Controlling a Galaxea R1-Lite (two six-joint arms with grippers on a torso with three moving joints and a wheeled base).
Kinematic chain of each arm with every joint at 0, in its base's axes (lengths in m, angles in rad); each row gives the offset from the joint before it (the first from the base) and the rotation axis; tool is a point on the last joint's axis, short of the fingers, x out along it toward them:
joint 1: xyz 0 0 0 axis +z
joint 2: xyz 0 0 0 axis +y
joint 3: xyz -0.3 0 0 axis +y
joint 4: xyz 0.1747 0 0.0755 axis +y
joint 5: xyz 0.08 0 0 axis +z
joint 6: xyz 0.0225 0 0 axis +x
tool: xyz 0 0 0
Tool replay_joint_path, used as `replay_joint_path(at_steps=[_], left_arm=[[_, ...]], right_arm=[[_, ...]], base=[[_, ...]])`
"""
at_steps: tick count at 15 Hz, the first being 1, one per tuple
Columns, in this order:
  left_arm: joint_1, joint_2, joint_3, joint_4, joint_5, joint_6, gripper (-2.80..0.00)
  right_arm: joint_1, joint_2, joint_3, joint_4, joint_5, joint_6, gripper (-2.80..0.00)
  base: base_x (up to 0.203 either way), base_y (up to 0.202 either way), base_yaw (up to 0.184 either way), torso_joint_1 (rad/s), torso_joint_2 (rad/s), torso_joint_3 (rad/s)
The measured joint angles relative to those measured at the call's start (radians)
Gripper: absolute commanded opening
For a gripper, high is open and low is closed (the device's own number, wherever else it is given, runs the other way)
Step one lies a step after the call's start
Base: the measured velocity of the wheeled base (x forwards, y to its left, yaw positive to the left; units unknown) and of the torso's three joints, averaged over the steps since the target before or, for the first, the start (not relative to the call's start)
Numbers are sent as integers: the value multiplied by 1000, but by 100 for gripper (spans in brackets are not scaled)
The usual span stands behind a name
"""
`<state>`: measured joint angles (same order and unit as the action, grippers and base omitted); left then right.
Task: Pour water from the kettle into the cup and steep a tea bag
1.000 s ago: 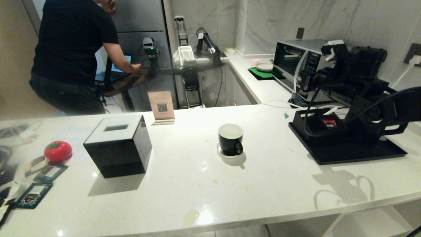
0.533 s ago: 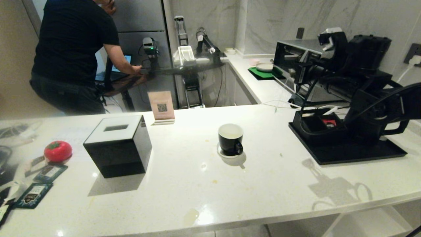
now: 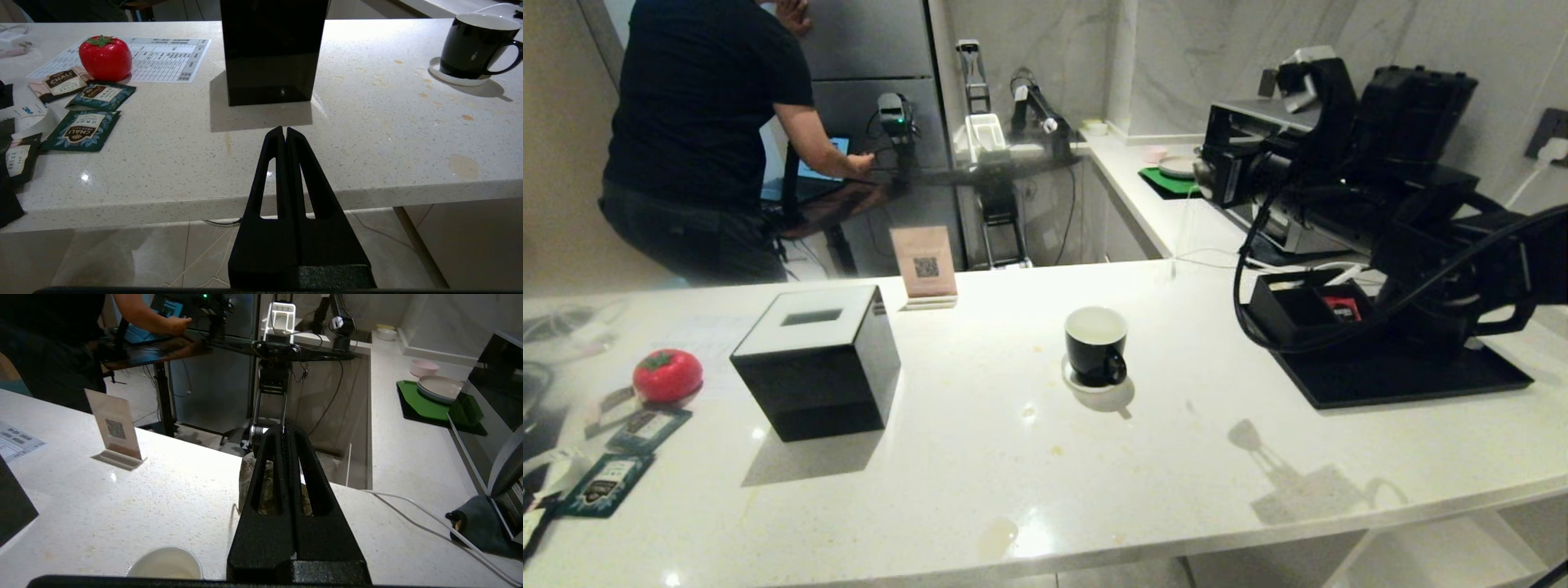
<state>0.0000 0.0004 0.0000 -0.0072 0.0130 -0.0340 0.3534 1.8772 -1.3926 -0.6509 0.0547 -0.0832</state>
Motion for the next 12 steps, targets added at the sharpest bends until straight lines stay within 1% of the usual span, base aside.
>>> replay_joint_path(at_steps=[5,9,12], left_arm=[[0,0,0,0,0,0,-280],[0,0,0,0,0,-1,-280],[0,0,0,0,0,-1,-280]], right_arm=[[58,-27,13,-3,1,1,-280],[79,-50,22,0,1,1,-280],[95,-77,68,-4,1,1,-280]], base=[[0,0,0,0,0,0],[0,0,0,0,0,0],[0,0,0,0,0,0]])
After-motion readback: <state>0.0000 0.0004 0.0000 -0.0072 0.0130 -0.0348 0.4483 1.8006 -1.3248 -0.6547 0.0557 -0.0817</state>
